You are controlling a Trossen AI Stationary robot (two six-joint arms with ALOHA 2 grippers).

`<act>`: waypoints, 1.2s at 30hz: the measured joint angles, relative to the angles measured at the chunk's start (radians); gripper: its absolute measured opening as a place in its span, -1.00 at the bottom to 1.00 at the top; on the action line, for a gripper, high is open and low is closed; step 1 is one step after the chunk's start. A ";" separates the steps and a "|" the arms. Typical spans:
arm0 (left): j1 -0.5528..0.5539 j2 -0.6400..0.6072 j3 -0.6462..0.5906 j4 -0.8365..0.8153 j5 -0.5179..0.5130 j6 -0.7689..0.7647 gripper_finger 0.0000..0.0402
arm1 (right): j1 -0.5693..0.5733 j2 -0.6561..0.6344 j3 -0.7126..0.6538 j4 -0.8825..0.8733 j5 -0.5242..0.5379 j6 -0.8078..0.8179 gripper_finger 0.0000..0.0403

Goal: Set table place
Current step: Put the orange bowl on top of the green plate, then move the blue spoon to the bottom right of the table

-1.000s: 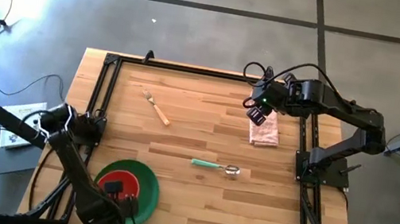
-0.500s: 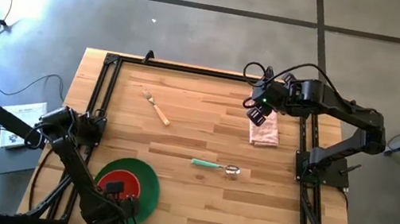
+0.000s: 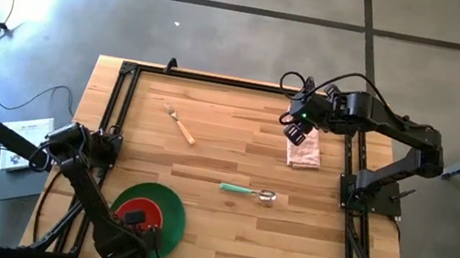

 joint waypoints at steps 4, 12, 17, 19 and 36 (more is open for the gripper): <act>0.005 -0.002 0.023 -0.028 -0.050 0.000 -0.60 | 0.000 0.000 0.000 0.002 0.000 0.000 -0.27; 0.046 -0.049 0.029 -0.069 -0.066 0.053 -0.34 | 0.000 0.000 0.000 0.007 -0.004 -0.001 -0.27; 0.084 -0.095 0.029 -0.097 -0.070 0.132 -0.28 | 0.000 0.000 0.000 0.006 -0.005 -0.002 -0.27; 0.094 -0.110 0.029 -0.109 -0.087 0.157 -0.28 | 0.000 0.000 0.000 0.003 -0.005 -0.003 -0.27; 0.103 -0.100 0.033 -0.071 -0.162 0.192 -0.37 | 0.000 0.000 0.000 -0.003 -0.007 -0.003 -0.27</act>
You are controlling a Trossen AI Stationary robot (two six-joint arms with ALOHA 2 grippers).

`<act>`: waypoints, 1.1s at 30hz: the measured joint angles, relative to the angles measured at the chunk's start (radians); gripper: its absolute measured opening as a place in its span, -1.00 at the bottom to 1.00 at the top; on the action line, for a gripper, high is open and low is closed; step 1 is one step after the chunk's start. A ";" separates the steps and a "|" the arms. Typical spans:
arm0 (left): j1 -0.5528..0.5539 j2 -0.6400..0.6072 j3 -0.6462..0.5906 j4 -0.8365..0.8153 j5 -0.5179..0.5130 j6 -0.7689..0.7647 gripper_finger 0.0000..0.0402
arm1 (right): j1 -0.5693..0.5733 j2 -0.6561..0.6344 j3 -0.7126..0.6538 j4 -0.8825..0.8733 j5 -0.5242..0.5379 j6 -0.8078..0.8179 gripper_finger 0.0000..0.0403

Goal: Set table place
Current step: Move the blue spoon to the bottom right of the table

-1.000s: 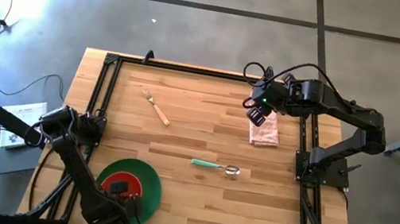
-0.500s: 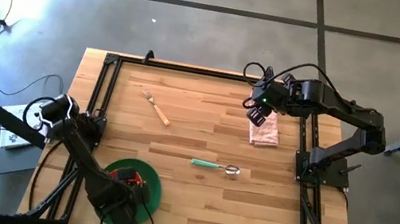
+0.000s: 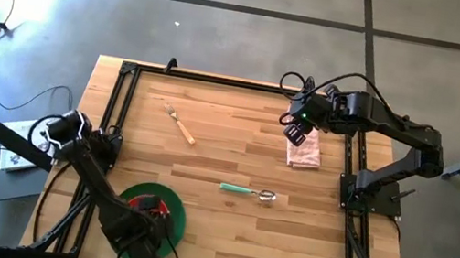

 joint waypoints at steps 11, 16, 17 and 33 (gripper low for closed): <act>0.001 -0.164 0.083 -0.524 -0.024 -0.270 -0.37 | 0.000 0.000 0.000 0.003 0.000 0.000 -0.27; 0.010 -0.278 -0.008 -0.503 -0.020 -0.238 -0.39 | 0.000 0.000 0.000 0.005 -0.001 0.003 -0.27; 0.016 -0.291 -0.030 -0.497 -0.010 -0.214 -0.40 | 0.000 0.000 0.000 0.006 -0.002 0.004 -0.27; 0.427 -0.575 -0.554 0.133 0.253 0.730 -0.44 | 0.000 0.000 0.000 0.007 -0.071 0.079 -0.27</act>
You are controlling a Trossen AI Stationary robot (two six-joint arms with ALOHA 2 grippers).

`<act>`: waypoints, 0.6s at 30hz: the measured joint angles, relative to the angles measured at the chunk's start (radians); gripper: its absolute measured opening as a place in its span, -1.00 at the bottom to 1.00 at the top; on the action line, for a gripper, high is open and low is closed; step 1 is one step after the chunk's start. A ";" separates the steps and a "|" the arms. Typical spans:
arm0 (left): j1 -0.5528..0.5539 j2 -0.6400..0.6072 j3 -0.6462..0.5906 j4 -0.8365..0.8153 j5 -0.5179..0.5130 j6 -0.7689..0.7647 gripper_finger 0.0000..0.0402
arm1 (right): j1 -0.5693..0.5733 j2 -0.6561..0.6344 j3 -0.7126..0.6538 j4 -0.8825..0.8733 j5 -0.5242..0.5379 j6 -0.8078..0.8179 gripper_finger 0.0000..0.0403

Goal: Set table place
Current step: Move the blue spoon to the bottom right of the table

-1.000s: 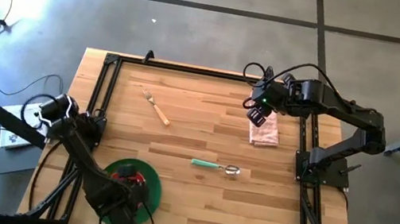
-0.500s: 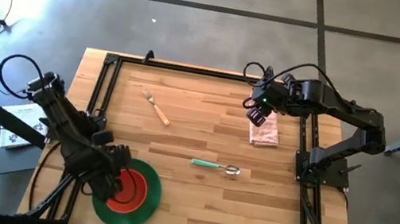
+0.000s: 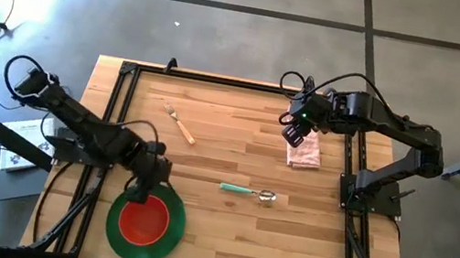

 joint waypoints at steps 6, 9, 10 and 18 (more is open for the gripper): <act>0.126 0.013 -0.077 0.056 0.076 0.270 -0.44 | 0.000 0.000 0.000 -0.001 -0.003 0.038 -0.27; 0.154 0.029 -0.078 0.059 0.099 0.361 -0.44 | 0.000 0.000 0.000 0.000 -0.003 0.050 -0.27; 0.160 0.038 -0.078 0.062 0.119 0.383 -0.44 | 0.000 0.000 0.000 0.000 -0.003 0.057 -0.27; 0.161 0.131 -0.078 0.076 0.196 0.479 -0.44 | 0.000 0.000 0.000 0.004 -0.002 0.076 -0.27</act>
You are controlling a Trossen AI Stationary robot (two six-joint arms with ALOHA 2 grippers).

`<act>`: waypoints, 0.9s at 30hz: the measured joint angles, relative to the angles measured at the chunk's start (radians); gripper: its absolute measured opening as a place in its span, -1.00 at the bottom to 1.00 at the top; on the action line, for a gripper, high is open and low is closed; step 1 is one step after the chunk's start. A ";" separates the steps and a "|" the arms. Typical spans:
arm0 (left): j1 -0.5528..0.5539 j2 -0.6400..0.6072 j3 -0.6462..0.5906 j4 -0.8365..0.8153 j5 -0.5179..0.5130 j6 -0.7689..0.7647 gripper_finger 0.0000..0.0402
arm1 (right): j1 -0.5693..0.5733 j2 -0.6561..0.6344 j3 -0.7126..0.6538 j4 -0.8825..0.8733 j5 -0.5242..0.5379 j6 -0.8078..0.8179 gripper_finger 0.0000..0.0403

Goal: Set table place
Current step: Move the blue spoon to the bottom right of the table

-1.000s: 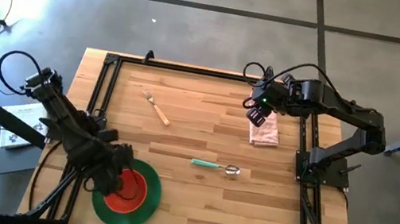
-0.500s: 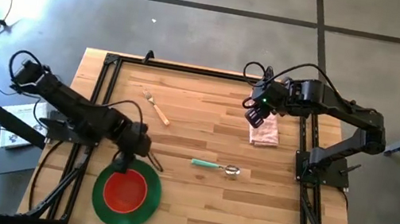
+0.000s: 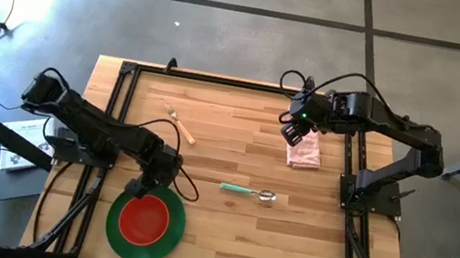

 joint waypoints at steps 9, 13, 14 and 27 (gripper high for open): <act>0.000 0.083 0.000 0.076 -0.039 0.046 -0.44 | 0.000 0.000 0.000 0.000 0.000 0.011 -0.27; 0.000 0.119 0.000 0.072 -0.039 0.052 -0.44 | 0.000 0.000 0.000 -0.001 -0.007 0.011 -0.27; 0.000 0.126 0.000 0.077 -0.039 0.056 -0.44 | 0.000 0.000 0.000 -0.002 -0.008 0.011 -0.27; 0.000 0.171 0.001 0.117 -0.042 0.039 -0.72 | 0.000 0.000 0.000 -0.009 -0.033 0.032 -0.31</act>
